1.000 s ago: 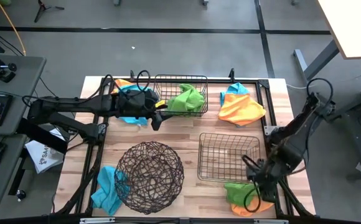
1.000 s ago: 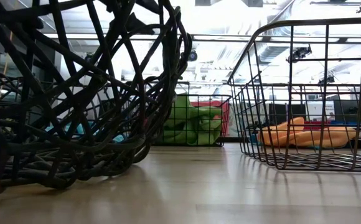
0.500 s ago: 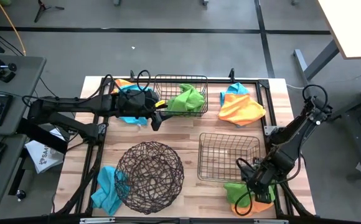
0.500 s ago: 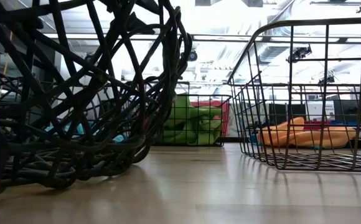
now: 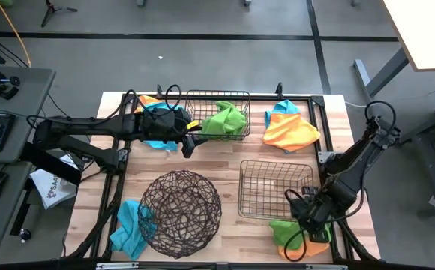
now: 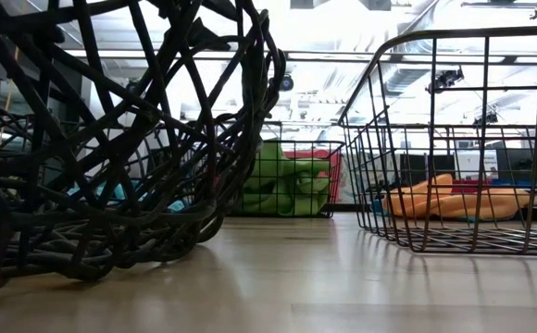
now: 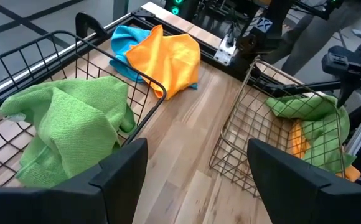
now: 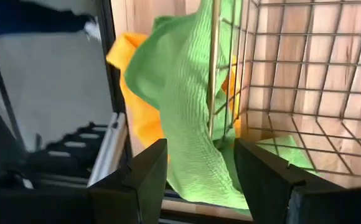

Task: Sort microfiber towel by color & place in baskets
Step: Put the green towel into the top black wire basket

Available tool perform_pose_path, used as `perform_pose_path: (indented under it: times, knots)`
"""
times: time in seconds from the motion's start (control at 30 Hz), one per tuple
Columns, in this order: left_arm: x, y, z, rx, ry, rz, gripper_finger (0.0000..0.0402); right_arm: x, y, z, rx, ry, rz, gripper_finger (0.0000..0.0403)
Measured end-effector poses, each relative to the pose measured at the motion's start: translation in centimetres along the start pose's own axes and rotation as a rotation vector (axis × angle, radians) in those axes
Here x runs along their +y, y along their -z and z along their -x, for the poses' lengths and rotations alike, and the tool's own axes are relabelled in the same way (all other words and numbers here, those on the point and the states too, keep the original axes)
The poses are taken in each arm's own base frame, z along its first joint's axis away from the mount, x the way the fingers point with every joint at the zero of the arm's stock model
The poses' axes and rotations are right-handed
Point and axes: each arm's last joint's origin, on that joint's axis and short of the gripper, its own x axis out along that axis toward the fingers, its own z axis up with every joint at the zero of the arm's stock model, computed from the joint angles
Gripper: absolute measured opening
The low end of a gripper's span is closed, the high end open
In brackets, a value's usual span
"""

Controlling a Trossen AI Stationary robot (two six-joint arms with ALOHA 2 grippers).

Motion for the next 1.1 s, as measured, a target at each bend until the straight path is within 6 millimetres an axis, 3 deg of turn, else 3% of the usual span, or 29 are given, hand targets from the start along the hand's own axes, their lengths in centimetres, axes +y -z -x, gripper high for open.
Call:
perform_pose_path:
  times: [0.3,0.43,0.53,0.7,0.83,0.97,1.1]
  knots:
    - [0.0,0.0,0.0,0.001,0.0,-0.009,0.0262,0.5,-0.7,-2.0,0.07,0.032,0.068,0.0181]
    - [0.0,0.0,0.0,0.001,0.0,-0.011,0.0262,0.8,-0.9,-1.8,0.062,0.023,0.063,0.0169]
    - [0.0,0.0,0.0,0.001,0.0,-0.02,0.0262,1.0,-1.0,-1.3,0.053,0.015,0.07,0.0127]
    - [0.0,0.0,0.0,0.001,0.0,-0.026,0.0262,1.2,-1.0,-1.1,0.062,-0.01,0.076,0.0015]
    - [0.0,-0.1,0.2,-0.007,0.003,-0.025,0.0262,1.3,-0.8,-1.0,0.107,-0.066,0.05,0.0015]
    - [-0.2,-1.4,2.1,-0.08,0.032,-0.018,0.0262,2.0,-0.6,1.2,0.11,-0.166,0.035,0.0005]
    - [-0.4,-3.5,5.4,-0.212,0.046,-0.072,0.0262,2.4,-1.0,6.3,-0.055,-0.271,0.027,0.0002]
